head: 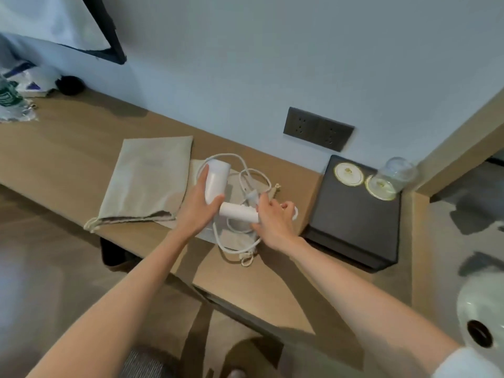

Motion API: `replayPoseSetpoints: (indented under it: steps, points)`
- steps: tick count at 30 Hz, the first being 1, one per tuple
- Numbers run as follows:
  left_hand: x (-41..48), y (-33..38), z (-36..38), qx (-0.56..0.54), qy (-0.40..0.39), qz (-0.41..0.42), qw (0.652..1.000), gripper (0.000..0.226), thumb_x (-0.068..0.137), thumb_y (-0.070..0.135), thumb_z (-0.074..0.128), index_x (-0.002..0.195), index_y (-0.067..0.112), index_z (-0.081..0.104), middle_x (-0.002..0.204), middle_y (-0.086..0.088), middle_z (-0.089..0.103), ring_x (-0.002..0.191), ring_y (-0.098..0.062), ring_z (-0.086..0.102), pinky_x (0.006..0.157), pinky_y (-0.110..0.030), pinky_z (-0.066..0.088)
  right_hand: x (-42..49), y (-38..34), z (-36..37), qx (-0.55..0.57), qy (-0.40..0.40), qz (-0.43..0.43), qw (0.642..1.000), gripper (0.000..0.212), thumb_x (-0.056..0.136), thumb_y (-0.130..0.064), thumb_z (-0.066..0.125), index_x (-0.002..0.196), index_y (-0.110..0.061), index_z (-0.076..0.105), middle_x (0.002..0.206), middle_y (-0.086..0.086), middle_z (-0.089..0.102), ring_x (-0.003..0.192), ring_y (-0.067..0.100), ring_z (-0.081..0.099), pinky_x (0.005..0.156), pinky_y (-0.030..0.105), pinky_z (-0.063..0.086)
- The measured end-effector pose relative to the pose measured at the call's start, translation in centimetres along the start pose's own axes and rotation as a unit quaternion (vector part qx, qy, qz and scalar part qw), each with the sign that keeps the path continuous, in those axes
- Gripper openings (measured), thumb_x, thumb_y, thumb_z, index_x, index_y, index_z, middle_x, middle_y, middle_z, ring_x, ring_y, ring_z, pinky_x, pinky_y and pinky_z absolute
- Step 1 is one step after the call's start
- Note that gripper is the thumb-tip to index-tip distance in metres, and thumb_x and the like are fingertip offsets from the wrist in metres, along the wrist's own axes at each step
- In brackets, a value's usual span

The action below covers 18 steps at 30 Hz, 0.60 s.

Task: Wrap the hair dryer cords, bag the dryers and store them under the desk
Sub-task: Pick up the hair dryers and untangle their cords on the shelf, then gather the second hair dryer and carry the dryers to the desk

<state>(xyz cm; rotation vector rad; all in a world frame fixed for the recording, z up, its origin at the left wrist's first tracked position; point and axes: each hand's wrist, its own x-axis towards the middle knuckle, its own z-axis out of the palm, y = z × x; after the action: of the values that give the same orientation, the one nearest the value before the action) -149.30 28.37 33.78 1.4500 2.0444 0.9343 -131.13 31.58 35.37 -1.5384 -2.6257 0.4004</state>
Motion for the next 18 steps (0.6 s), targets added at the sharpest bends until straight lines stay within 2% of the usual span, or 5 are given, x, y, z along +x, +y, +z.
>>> replayPoseSetpoints:
  steps: [3, 6, 11, 15, 18]
  points:
    - [1.3, -2.4, 1.8, 0.025, -0.041, -0.026, 0.999, 0.080, 0.087, 0.045, 0.054, 0.151, 0.025, 0.010, 0.127, -0.024, 0.054, 0.107, -0.037, 0.055, 0.084, -0.041, 0.046, 1.5, 0.7, 2.6, 0.020, -0.032, 0.020, 0.999, 0.043, 0.083, -0.022, 0.065, 0.114, -0.011, 0.038, 0.114, 0.008, 0.059, 0.108, 0.028, 0.050, 0.087, 0.039, 0.027]
    - [1.8, -3.6, 3.2, 0.050, -0.056, -0.058, 0.996, 0.068, 0.094, 0.042, 0.048, 0.150, 0.028, 0.013, 0.131, -0.026, 0.050, 0.115, -0.039, 0.050, 0.092, -0.043, 0.041, 2.3, 1.2, 4.5, 0.059, -0.059, 0.059, 0.995, 0.049, 0.083, -0.021, 0.068, 0.119, -0.009, 0.037, 0.118, 0.011, 0.057, 0.111, 0.031, 0.051, 0.092, 0.043, 0.030]
    - [2.1, -3.6, 4.1, 0.084, -0.034, -0.046, 0.995, 0.057, 0.096, 0.044, 0.041, 0.148, 0.032, 0.020, 0.128, -0.028, 0.045, 0.114, -0.040, 0.046, 0.095, -0.045, 0.038, 2.5, 1.3, 6.3, 0.046, -0.031, 0.080, 0.995, 0.046, 0.086, -0.019, 0.062, 0.123, -0.011, 0.036, 0.123, 0.010, 0.050, 0.117, 0.028, 0.043, 0.103, 0.045, 0.025]
    - [1.7, -3.3, 3.7, 0.107, -0.071, -0.070, 0.989, 0.058, 0.096, 0.049, 0.037, 0.148, 0.041, 0.013, 0.153, -0.027, 0.004, 0.140, -0.043, 0.009, 0.113, -0.054, 0.016, 2.4, 1.2, 6.0, 0.061, -0.048, 0.103, 0.992, 0.056, 0.086, -0.023, 0.059, 0.134, -0.011, 0.032, 0.132, 0.009, 0.043, 0.120, 0.028, 0.035, 0.101, 0.043, 0.024]
    - [0.9, -2.2, 2.7, 0.123, -0.103, -0.068, 0.985, 0.057, 0.098, 0.046, 0.036, 0.149, 0.040, 0.013, 0.154, -0.026, -0.012, 0.144, -0.038, -0.012, 0.115, -0.051, 0.003, 2.2, 1.0, 4.4, 0.089, -0.051, 0.120, 0.987, 0.058, 0.086, -0.027, 0.059, 0.137, -0.013, 0.033, 0.135, 0.008, 0.043, 0.120, 0.028, 0.035, 0.099, 0.040, 0.026]
